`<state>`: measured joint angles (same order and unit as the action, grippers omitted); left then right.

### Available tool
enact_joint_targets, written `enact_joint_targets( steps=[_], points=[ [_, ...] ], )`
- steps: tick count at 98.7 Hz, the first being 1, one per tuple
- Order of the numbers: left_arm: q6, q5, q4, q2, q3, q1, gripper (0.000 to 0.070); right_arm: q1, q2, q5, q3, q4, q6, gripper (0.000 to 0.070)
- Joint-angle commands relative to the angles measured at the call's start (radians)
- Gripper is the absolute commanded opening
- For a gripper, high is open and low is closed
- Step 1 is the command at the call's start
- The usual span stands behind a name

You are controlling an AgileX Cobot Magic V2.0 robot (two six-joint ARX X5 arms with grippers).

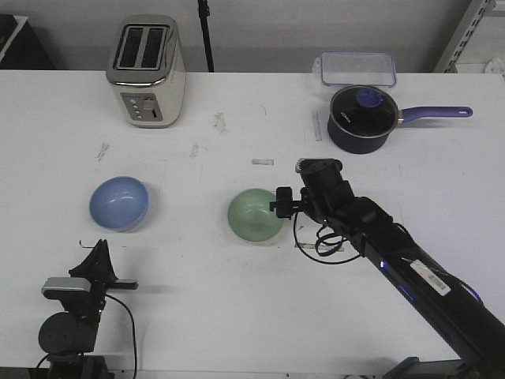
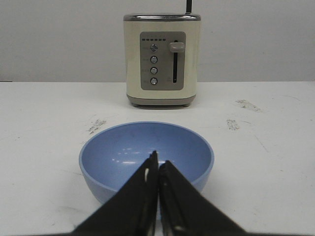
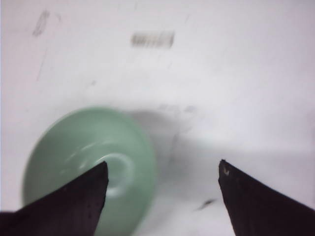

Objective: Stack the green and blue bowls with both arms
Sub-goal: 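Open the right gripper and retract it back to rest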

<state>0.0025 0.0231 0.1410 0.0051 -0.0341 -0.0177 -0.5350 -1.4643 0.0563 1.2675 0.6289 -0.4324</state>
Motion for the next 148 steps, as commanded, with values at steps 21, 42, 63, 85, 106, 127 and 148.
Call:
enact_joint_targets(
  steps=[21,42,63,85,106,127,148],
  points=[
    [0.008,-0.001,0.011,-0.002,0.023,0.001,0.0002,0.108,0.225,0.023,-0.168,-0.220,0.349,0.0157],
    [0.009,-0.001,0.011,-0.002,0.023,0.001,0.0002,0.241,0.428,0.024,-0.364,-0.417,0.490,0.0009],
    [0.008,-0.001,0.011,-0.002,0.023,0.001,0.0002,0.367,0.615,0.019,-0.553,-0.533,0.492,0.0009],
    [0.008,-0.001,0.011,-0.002,0.023,0.001,0.0002,0.445,0.797,-0.049,-0.713,-0.537,0.483,0.0009],
    [0.008,-0.001,0.011,-0.002,0.023,0.001,0.0002,0.453,0.972,-0.067,-0.814,-0.537,0.443,0.0009],
    [0.008,-0.001,0.011,-0.002,0.023,0.001,0.0002,0.453,1.114,-0.067,-0.823,-0.483,0.441,0.0009],
    [0.008,-0.001,0.011,-0.002,0.023,0.001,0.0002,0.453,1.213,-0.067,-0.823,-0.467,0.438,0.0009]
  ],
)
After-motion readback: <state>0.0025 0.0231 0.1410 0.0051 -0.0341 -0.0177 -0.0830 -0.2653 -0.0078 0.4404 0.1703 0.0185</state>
